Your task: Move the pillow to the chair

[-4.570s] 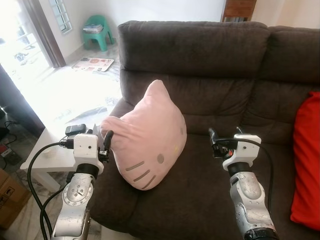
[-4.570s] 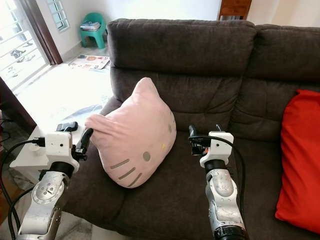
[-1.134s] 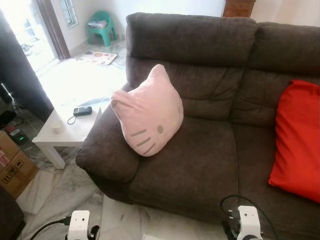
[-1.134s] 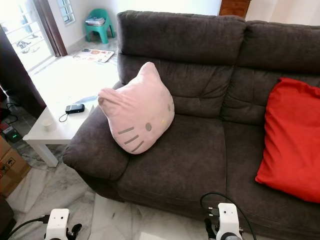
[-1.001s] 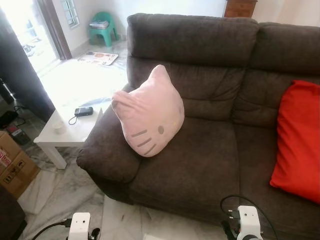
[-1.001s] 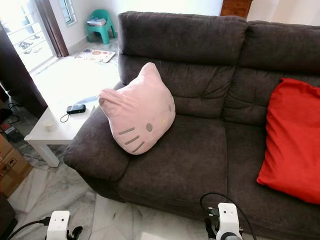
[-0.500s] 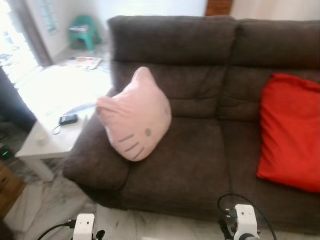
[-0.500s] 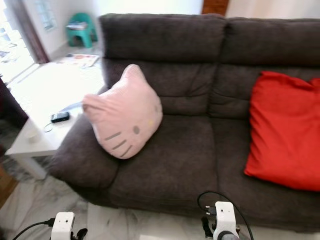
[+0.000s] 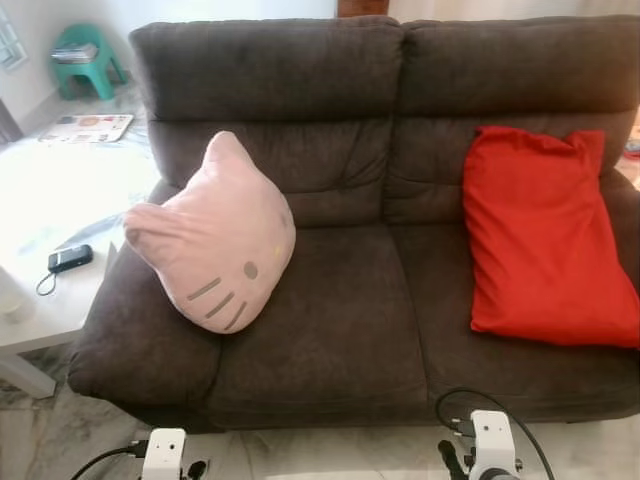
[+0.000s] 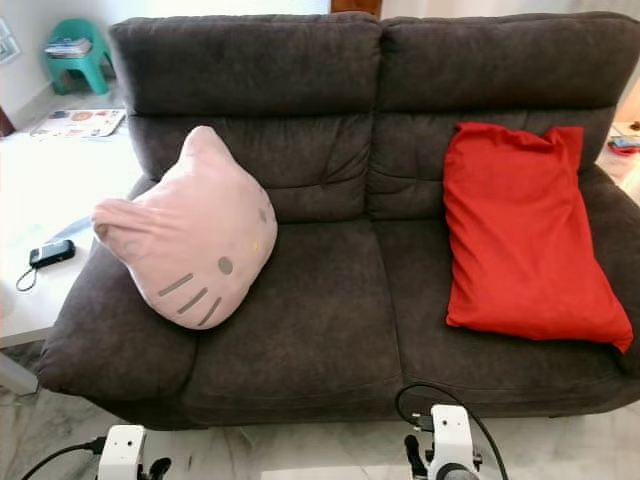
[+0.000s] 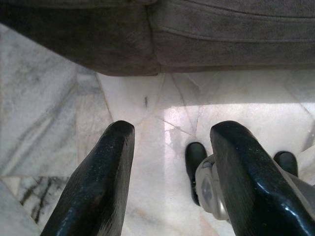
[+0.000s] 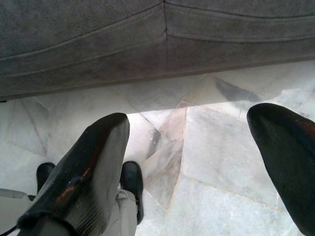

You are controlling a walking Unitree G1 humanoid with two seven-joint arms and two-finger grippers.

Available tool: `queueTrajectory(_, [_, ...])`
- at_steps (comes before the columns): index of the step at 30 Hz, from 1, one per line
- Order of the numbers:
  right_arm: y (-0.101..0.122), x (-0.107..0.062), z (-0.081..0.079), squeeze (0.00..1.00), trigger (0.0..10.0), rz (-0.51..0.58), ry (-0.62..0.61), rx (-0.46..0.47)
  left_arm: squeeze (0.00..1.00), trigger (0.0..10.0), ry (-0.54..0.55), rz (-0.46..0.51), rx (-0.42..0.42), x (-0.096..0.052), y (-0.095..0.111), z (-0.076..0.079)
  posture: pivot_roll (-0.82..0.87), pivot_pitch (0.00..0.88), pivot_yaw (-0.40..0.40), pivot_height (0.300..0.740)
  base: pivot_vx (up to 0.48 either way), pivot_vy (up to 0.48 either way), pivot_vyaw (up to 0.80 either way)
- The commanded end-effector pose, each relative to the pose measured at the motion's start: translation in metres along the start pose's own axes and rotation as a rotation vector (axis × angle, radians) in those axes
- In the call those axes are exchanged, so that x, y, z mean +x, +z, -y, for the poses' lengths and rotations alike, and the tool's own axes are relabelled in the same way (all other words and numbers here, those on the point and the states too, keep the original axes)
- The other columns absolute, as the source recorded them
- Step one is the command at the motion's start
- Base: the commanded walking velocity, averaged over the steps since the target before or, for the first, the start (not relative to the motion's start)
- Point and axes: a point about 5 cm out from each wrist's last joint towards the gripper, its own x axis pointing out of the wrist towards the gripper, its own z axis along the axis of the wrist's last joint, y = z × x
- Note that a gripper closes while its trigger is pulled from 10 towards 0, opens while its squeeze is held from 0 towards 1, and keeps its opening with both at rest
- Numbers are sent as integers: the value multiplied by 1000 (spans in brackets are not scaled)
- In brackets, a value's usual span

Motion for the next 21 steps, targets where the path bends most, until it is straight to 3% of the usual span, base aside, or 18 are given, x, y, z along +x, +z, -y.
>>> queueTrajectory(1, [-2, 0, 1, 0, 10000, -13, -5, 6, 0, 10000, 11, -29, 19, -2, -8, -3, 69, 30, 14, 740, 0, -401, -775])
queueTrajectory(8, [-2, 0, 1, 0, 10000, -15, -4, 9, 0, 10000, 0, -28, 26, -2, -7, 0, 67, 34, 15, 740, 0, 0, -778])
queueTrajectory(12, [-2, 0, 0, 0, 10000, -14, -4, 11, 0, 10000, -3, -27, 41, -1, -6, 2, 66, 33, 15, 740, 0, -430, -775])
queueTrajectory(21, [-2, 0, 0, 0, 10000, -17, -2, 8, 0, 10000, -10, -16, 38, -1, -4, 3, 67, 30, 13, 740, 0, -30, -774])
